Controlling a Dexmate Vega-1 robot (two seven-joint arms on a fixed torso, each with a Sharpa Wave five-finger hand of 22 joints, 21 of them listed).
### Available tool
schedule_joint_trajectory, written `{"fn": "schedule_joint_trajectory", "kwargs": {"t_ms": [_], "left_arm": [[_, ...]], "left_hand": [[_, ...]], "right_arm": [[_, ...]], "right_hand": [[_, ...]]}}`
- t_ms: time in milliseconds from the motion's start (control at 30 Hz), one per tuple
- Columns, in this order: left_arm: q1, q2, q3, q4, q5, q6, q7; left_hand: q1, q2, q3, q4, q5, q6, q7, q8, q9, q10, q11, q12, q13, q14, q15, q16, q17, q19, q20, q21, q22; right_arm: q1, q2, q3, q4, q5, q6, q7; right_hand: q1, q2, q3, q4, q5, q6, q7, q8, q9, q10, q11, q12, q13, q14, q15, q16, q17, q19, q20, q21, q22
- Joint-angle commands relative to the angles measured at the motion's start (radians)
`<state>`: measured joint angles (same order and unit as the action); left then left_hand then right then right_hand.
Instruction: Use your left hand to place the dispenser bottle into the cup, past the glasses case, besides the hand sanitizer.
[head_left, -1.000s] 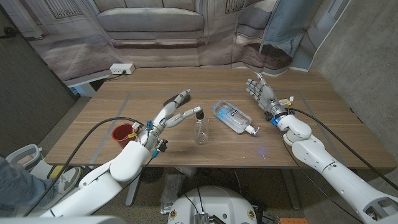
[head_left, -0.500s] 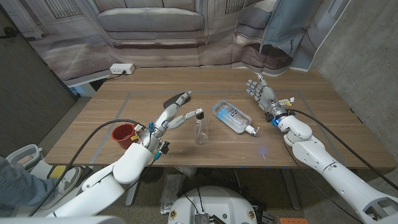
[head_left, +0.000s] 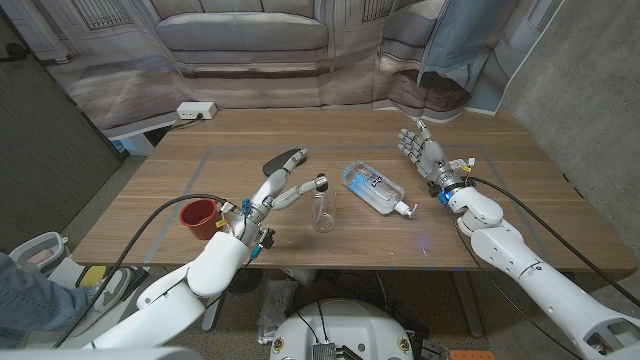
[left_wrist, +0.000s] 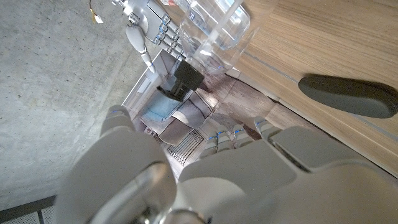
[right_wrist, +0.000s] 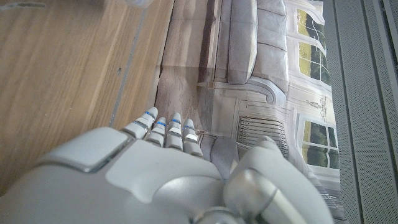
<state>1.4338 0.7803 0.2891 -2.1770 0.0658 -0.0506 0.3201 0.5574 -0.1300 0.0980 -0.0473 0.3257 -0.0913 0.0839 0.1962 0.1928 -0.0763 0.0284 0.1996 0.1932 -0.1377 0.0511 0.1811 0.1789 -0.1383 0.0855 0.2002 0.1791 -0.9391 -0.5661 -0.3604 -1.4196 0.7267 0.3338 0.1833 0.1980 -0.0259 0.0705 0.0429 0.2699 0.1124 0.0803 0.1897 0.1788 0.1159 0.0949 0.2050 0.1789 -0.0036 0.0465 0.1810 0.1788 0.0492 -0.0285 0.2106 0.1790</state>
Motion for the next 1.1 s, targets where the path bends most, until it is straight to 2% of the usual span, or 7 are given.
{"fn": "schedule_joint_trajectory", "kwargs": {"t_ms": [33,267,567,833,1100], "left_arm": [[-0.013,0.004,0.023,-0.006,0.009,0.035,0.002],[-0.028,0.016,0.038,-0.025,0.009,0.081,-0.014],[-0.075,0.032,0.072,-0.046,0.017,0.156,-0.043],[-0.125,0.035,0.110,-0.034,0.009,0.165,-0.070],[-0.142,0.029,0.133,-0.011,-0.017,0.158,-0.071]], "left_hand": [[0.014,-0.002,-0.001,-0.007,0.006,-0.005,-0.003,0.001,0.004,-0.006,0.000,0.004,0.001,-0.006,0.001,0.005,0.004,-0.004,-0.006,-0.002,0.003],[0.017,0.001,-0.001,-0.008,0.008,-0.002,-0.004,0.003,0.004,-0.004,0.001,0.005,0.001,-0.006,0.001,0.005,0.004,-0.005,-0.006,-0.002,0.003],[0.020,0.002,-0.002,-0.009,0.009,0.000,-0.004,0.004,0.004,-0.003,0.002,0.006,0.001,-0.007,0.001,0.006,0.004,-0.008,-0.006,-0.003,0.003],[0.022,0.004,-0.003,-0.010,0.010,0.003,-0.006,0.006,0.004,0.000,-0.001,0.008,0.001,-0.007,0.002,0.006,0.004,-0.009,-0.005,-0.003,0.003],[0.024,0.006,-0.004,-0.010,0.011,0.003,-0.007,0.006,0.004,0.001,-0.002,0.008,0.001,-0.006,0.002,0.006,0.004,-0.012,-0.006,-0.004,0.003]], "right_arm": [[0.001,0.006,-0.002,0.014,0.005,0.005,0.011],[-0.003,0.009,-0.001,0.021,0.008,0.013,0.019],[-0.008,0.018,0.003,0.039,0.018,0.031,0.031],[-0.015,0.018,0.010,0.042,0.023,0.040,0.033],[-0.014,0.024,0.012,0.058,0.030,0.043,0.039]], "right_hand": [[0.005,0.001,0.003,-0.004,-0.001,0.003,-0.008,0.003,0.006,0.001,-0.002,0.003,0.004,0.006,0.004,0.006,0.004,0.005,-0.004,-0.001,0.003],[0.005,0.001,0.002,-0.005,-0.001,0.003,-0.009,0.003,0.006,0.000,-0.004,0.002,0.004,0.006,0.004,0.006,0.004,0.005,-0.004,-0.002,0.003],[0.005,0.001,0.000,-0.006,0.000,0.003,-0.010,0.003,0.006,0.001,-0.004,0.003,0.004,0.003,0.004,0.004,0.004,0.004,-0.003,-0.003,0.003],[0.005,0.001,-0.001,-0.006,0.000,0.003,-0.011,0.003,0.006,0.001,-0.003,0.003,0.004,0.003,0.004,0.005,0.004,0.005,-0.003,-0.004,0.003],[0.005,0.001,-0.002,-0.007,0.001,0.003,-0.011,0.003,0.006,0.003,-0.002,0.003,0.004,0.006,0.003,0.006,0.004,0.006,-0.003,-0.004,0.003]]}}
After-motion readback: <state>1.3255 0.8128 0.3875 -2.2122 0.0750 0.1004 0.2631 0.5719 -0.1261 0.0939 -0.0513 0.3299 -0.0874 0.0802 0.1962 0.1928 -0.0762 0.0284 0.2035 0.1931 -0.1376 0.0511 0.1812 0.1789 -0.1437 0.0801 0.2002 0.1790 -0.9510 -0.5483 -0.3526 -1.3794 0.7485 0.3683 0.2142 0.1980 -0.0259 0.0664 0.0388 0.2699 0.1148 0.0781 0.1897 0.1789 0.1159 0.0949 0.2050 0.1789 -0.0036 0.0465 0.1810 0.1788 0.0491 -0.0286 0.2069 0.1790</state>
